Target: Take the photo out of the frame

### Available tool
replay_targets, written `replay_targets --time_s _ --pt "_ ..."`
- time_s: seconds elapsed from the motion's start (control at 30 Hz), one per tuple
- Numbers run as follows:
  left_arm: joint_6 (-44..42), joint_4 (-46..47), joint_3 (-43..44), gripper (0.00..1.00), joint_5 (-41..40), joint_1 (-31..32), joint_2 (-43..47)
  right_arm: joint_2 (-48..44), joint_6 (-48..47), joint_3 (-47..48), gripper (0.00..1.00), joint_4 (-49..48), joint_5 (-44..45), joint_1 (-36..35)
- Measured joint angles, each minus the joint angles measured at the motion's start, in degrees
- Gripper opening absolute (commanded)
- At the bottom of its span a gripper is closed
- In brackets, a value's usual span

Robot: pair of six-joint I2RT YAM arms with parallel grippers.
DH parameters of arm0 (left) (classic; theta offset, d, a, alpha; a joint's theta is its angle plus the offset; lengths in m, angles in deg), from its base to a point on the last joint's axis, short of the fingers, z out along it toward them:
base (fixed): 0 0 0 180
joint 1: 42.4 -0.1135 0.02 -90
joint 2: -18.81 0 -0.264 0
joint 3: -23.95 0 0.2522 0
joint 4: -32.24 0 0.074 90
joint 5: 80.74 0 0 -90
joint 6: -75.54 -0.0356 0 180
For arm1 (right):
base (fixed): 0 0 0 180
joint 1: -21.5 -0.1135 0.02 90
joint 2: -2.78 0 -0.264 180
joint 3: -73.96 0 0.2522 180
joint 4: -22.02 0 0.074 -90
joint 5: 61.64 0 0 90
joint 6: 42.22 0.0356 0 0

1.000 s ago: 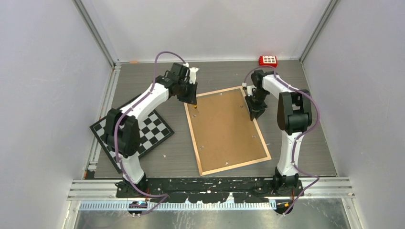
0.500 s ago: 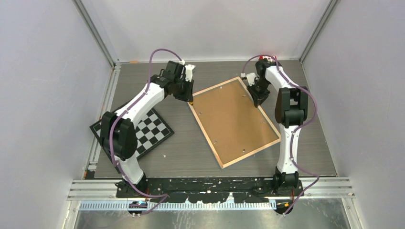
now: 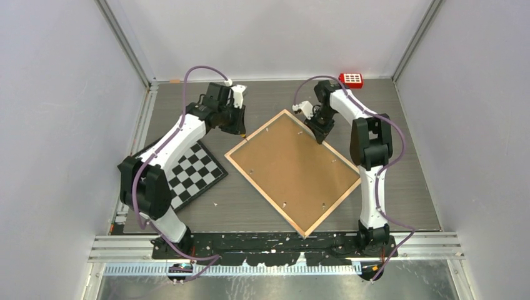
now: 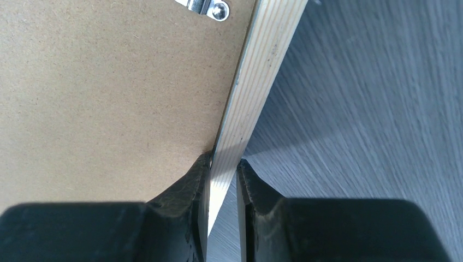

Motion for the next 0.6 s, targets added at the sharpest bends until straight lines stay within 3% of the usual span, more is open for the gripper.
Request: replay_targets --time_s 0.6 --pt "0.2 5.9 -1.6 0.00 -9.3 4.2 -3.5 -1.6 -2.4 -2.6 0.01 -2.7 -3.4 -7.6"
